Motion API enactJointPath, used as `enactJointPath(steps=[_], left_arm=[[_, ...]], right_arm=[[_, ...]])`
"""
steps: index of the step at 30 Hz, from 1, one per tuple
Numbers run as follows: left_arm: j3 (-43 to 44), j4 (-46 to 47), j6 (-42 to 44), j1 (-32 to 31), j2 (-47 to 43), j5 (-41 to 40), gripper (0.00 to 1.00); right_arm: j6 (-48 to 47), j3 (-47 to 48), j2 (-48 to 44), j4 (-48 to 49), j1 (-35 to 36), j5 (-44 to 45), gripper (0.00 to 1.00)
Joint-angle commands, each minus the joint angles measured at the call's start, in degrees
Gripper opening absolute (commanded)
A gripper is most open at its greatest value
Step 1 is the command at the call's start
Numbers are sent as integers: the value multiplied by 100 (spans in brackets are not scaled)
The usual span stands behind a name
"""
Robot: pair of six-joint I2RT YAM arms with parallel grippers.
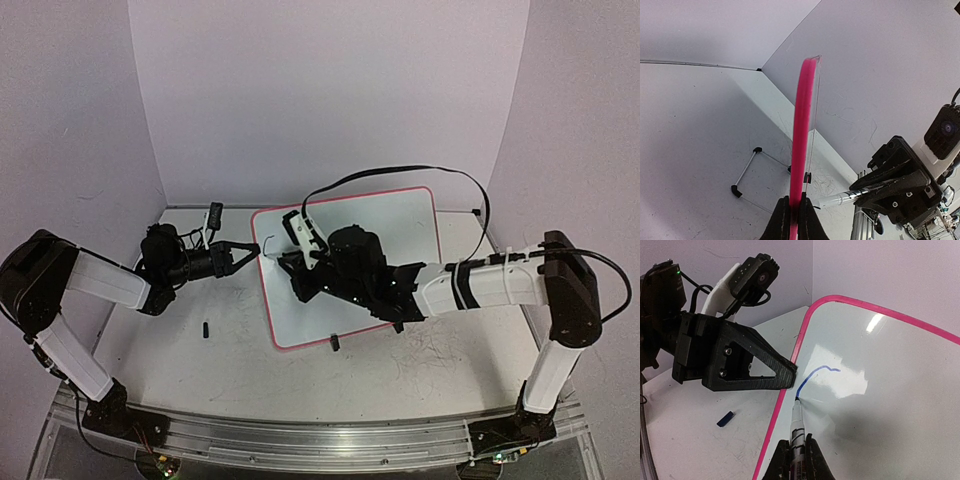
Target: Write a sentence on the whiteboard
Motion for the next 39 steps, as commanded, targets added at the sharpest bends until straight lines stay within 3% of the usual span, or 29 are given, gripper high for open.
enactJointPath(steps=[1, 29, 39], left_arm=[[123, 189, -125, -29, 24, 166, 0], [122, 191, -143, -47, 22, 171, 0], [129, 191, -147, -91, 16, 163, 0]], right_arm=[[64, -127, -195, -161, -43, 253, 0], [51, -166, -742, -24, -41, 752, 0], [32, -151, -512, 65, -42, 369, 0]])
